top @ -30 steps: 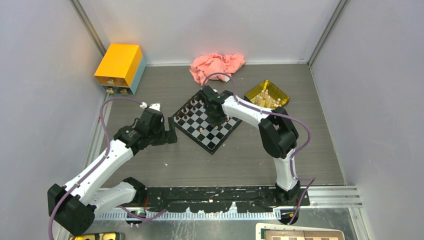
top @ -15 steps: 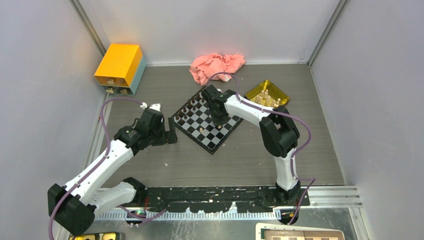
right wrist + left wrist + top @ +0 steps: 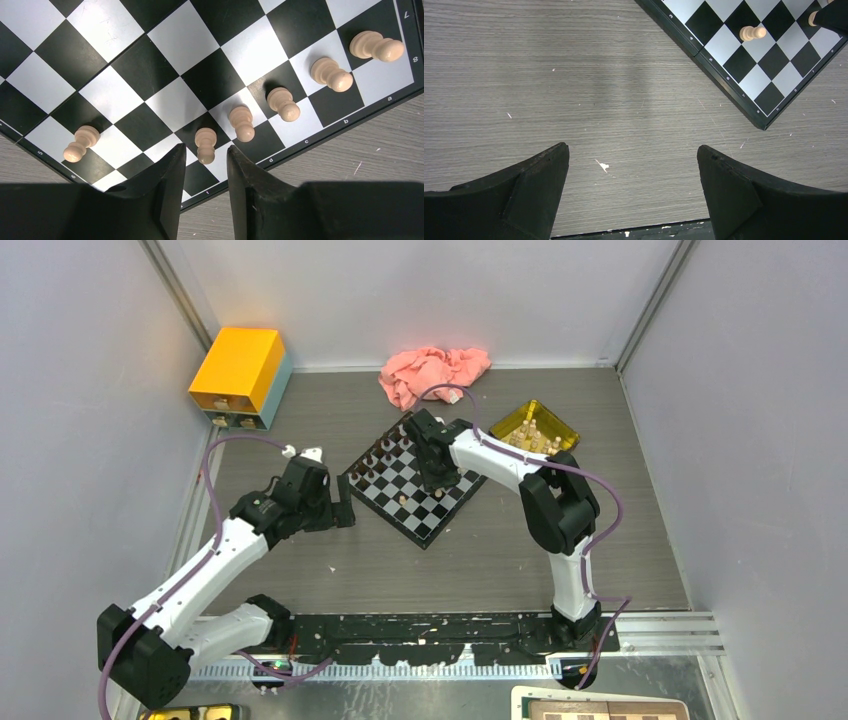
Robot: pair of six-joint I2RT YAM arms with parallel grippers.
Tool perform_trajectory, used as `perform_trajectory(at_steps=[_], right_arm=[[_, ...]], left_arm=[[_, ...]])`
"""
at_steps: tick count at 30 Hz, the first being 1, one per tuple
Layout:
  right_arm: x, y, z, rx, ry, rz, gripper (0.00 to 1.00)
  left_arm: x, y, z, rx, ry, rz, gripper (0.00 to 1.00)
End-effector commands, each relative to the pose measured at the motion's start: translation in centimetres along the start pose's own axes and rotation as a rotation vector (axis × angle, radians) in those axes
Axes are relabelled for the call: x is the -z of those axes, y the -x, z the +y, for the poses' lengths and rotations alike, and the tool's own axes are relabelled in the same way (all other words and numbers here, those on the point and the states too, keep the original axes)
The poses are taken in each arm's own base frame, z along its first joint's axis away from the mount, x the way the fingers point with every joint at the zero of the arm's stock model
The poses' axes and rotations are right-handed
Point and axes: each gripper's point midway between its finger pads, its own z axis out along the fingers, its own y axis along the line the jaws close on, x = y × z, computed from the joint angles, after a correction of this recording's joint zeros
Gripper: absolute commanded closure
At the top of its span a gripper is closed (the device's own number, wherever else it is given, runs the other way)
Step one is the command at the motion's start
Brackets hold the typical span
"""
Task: Set up the chess pieces on the board
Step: Move the chess piece to the chessboard.
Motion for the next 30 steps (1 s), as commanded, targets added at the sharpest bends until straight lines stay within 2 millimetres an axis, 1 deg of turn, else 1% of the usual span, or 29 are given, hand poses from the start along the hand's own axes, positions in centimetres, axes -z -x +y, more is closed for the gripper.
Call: perform_trajectory(at_steps=[1, 4, 8, 12, 15, 24, 30], right_arm=[[2.7, 2.5, 0.4, -0.025, 0.034, -0.095, 0.58], [3.5, 3.3, 0.5, -0.025, 0.045, -0.117, 0.58], [5.2, 4.7, 1.1, -0.025, 0.073, -0.154, 0.58], [7.0, 5.9, 2.6, -0.001, 0.129, -0.186, 0.58], [7.6, 6.0, 4.3, 0.037, 0.174, -0.177, 0.58], [5.8, 4.6, 7.2, 0.101, 0.243, -0.105, 0.54], [4.8, 3.9, 8.5, 0.131, 0.251, -0.081, 0.52]], left_arm=[[-0.1, 1.1, -0.7, 0.012, -0.027, -0.039, 0.00], [-0.1, 1.2, -0.6, 0.011, -0.024, -0.043, 0.00], [-0.2, 1.2, -0.6, 0.010, -0.023, -0.044, 0.00], [-0.4, 1.4, -0.8, 0.010, -0.027, -0.045, 0.00], [-0.6, 1.6, -1.0, 0.006, -0.029, -0.043, 0.00], [-0.8, 1.9, -1.0, 0.004, -0.020, -0.045, 0.00], [-0.6, 1.9, -0.8, 0.007, -0.012, -0.056, 0.00]])
